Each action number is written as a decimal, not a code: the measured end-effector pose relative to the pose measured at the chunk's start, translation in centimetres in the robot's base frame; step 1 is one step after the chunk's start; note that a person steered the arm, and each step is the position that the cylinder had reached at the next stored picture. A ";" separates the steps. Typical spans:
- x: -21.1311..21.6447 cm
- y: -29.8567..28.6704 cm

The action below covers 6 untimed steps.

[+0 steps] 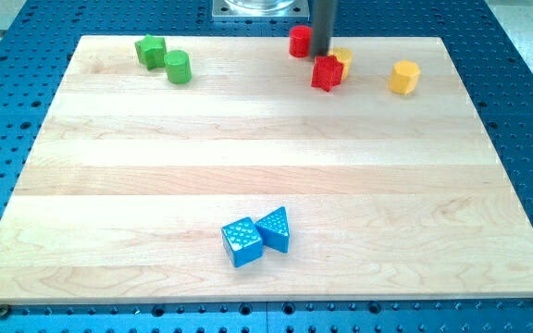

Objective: Push the red star into the red circle

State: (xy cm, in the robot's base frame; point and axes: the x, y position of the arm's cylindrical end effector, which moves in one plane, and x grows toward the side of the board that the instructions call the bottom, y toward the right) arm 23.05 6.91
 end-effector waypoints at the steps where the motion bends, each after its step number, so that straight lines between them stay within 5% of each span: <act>1: 1.1 -2.9; 3: -2.7 6.6; 6: -3.9 4.9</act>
State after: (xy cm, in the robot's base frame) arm 19.19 11.84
